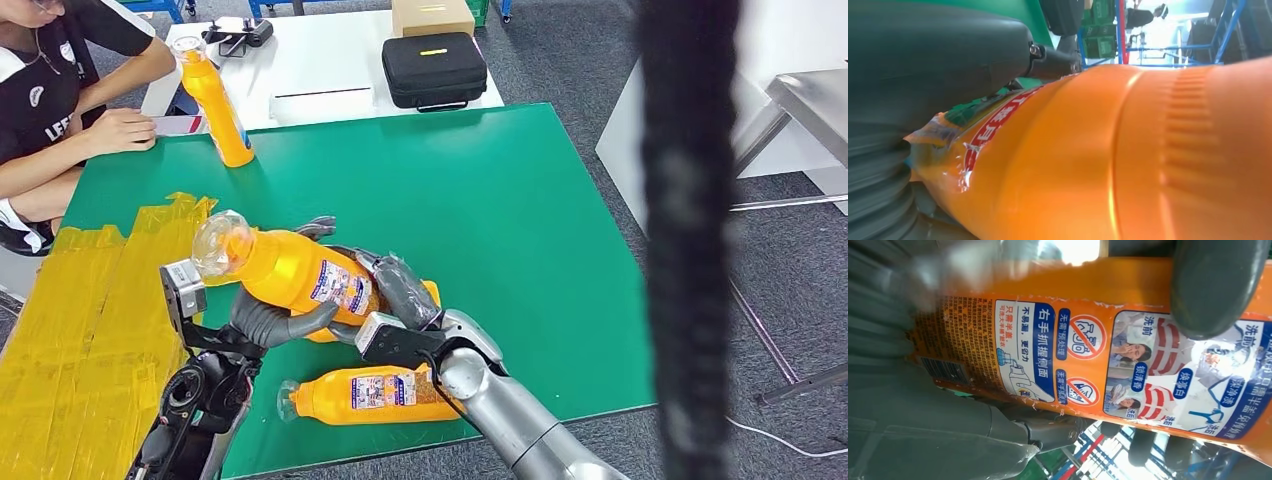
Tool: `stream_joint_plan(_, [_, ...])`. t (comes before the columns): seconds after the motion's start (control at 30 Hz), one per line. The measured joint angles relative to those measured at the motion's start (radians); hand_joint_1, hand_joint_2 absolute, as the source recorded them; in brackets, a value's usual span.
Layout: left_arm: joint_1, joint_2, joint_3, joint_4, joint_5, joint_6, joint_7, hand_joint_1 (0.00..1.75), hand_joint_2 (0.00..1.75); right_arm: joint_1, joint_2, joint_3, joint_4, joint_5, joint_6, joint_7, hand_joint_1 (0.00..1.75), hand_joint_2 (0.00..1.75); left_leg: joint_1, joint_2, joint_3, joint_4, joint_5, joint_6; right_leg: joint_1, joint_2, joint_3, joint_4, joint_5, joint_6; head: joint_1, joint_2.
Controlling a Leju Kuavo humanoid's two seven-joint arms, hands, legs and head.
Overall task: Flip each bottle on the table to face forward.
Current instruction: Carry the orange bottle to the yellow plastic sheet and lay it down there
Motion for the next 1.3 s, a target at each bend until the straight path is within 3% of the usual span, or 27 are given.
stream_joint_plan(0.37, [0.000,-0.001,0.001,-0.005,0.010,0.000,-0.008,1.75,1.75,-0.001,0.001,-0.001,0.001,-0.018,-0.013,0.000,1.75,1.75,0.000,0.000,0.000,0.000,0.000,0.000,0.000,0.000,0.000,0.000,0.000,0.000,0.000,0.000])
stream_joint_plan(0.4, [0.000,-0.001,0.000,-0.005,0.011,0.000,-0.010,1.75,1.75,0.000,0.001,-0.001,0.000,-0.019,-0.017,-0.001,1.61,1.75,0.000,0.000,0.000,0.000,0.000,0.000,0.000,0.000,0.000,0.000,0.000,0.000,0.000,0.000])
stream_joint_plan(0.5, [-0.001,-0.002,-0.001,-0.005,0.016,-0.003,-0.018,1.75,1.75,0.008,-0.001,-0.002,-0.012,-0.020,-0.034,-0.002,0.31,1.75,0.000,0.000,0.000,0.000,0.000,0.000,0.000,0.000,-0.001,0.000,0.000,0.000,0.000,0.000])
stream_joint_plan(0.53, [-0.002,-0.003,-0.002,-0.005,0.019,-0.004,-0.019,1.75,1.75,0.012,-0.002,-0.004,-0.020,-0.020,-0.041,-0.002,0.00,1.75,0.000,0.000,0.000,0.000,0.000,0.000,0.000,0.000,-0.001,0.000,0.000,0.000,0.000,0.000])
stream_joint_plan(1.07, [-0.032,-0.017,0.023,-0.005,0.016,0.044,-0.024,1.75,1.75,0.073,-0.027,-0.041,-0.146,-0.003,-0.087,0.015,0.00,1.75,0.000,0.001,0.000,0.000,0.000,0.000,0.000,0.000,-0.001,0.000,0.000,0.000,0.000,0.000])
stream_joint_plan(1.17, [-0.032,-0.017,0.041,-0.009,-0.039,0.107,-0.036,1.75,1.75,0.088,-0.032,-0.052,-0.172,0.005,-0.108,0.014,0.00,1.75,0.000,0.000,-0.001,0.000,0.000,0.000,0.000,0.000,-0.001,0.000,0.000,0.000,0.000,0.000])
stream_joint_plan(1.3, [-0.032,-0.014,0.085,-0.025,-0.211,0.281,-0.046,1.75,1.75,0.112,-0.042,-0.074,-0.229,0.015,-0.138,0.014,0.00,1.75,0.000,0.000,-0.001,0.000,0.000,0.000,0.000,0.000,-0.001,0.000,0.000,0.000,0.000,0.000])
